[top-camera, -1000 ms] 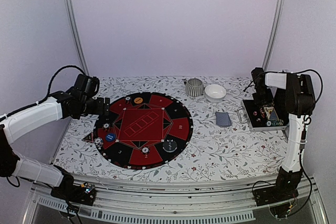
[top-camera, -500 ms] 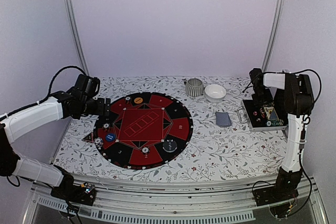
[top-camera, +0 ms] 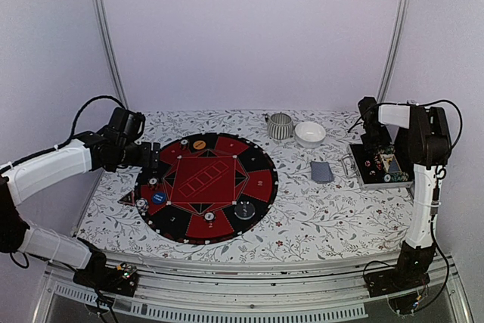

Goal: Distribute texas hold em gaming equipment
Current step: Pick up the pile of poker chips from the chip case.

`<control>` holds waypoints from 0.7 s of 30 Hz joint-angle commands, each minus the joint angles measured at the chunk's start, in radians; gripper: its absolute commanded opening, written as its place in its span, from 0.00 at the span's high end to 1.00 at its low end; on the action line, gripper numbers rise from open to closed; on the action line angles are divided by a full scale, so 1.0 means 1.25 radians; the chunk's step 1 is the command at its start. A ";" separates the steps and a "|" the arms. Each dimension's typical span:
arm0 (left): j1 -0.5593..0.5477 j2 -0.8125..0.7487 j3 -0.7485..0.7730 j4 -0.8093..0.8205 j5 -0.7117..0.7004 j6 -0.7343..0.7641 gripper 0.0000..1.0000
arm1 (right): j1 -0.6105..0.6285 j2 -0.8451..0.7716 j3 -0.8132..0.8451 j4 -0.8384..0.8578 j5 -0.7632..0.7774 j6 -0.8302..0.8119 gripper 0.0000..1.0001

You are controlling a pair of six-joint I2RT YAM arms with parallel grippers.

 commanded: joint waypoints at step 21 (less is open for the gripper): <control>0.010 0.007 -0.008 0.004 0.009 0.016 0.02 | -0.017 0.020 0.007 -0.005 -0.073 0.027 0.43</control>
